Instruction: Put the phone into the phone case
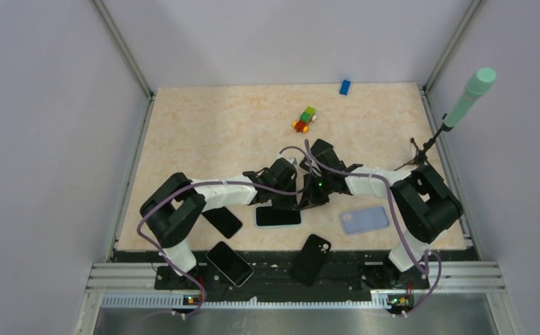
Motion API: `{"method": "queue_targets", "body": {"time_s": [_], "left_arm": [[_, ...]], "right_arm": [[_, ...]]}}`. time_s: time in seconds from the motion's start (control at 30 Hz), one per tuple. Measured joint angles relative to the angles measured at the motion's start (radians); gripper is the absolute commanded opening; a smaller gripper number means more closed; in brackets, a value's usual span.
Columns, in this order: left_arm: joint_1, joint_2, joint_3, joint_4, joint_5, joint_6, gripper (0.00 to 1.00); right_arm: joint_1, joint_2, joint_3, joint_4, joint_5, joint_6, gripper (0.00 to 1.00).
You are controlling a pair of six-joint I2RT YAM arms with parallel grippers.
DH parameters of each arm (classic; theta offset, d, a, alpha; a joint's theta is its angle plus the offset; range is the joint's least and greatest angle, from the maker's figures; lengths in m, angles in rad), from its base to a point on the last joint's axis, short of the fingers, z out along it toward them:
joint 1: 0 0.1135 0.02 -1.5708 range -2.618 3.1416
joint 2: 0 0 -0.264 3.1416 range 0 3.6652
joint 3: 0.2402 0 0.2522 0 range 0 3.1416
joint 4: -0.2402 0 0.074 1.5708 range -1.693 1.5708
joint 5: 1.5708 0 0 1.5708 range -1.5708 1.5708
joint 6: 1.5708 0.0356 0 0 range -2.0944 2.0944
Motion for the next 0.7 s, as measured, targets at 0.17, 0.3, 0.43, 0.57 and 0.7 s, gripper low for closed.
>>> {"method": "queue_targets", "body": {"time_s": [0.17, 0.3, 0.43, 0.57, 0.7], "left_arm": [[-0.011, -0.023, -0.017, 0.016, -0.045, 0.007, 0.29], [-0.018, -0.090, -0.072, 0.015, -0.117, 0.031, 0.42], [-0.017, -0.191, -0.148, -0.013, -0.192, 0.053, 0.56], [-0.009, -0.347, -0.240, -0.040, -0.242, 0.065, 0.68], [0.021, -0.500, -0.318, -0.039, -0.254, 0.071, 0.75]], "right_arm": [[0.031, -0.035, 0.005, -0.014, 0.073, -0.010, 0.03], [0.056, -0.064, 0.011, -0.034, 0.147, -0.023, 0.18], [0.066, -0.093, -0.001, -0.054, 0.220, -0.036, 0.33], [0.066, -0.147, -0.036, -0.071, 0.260, -0.033, 0.40], [0.062, -0.178, -0.060, -0.083, 0.268, -0.026, 0.41]]}}
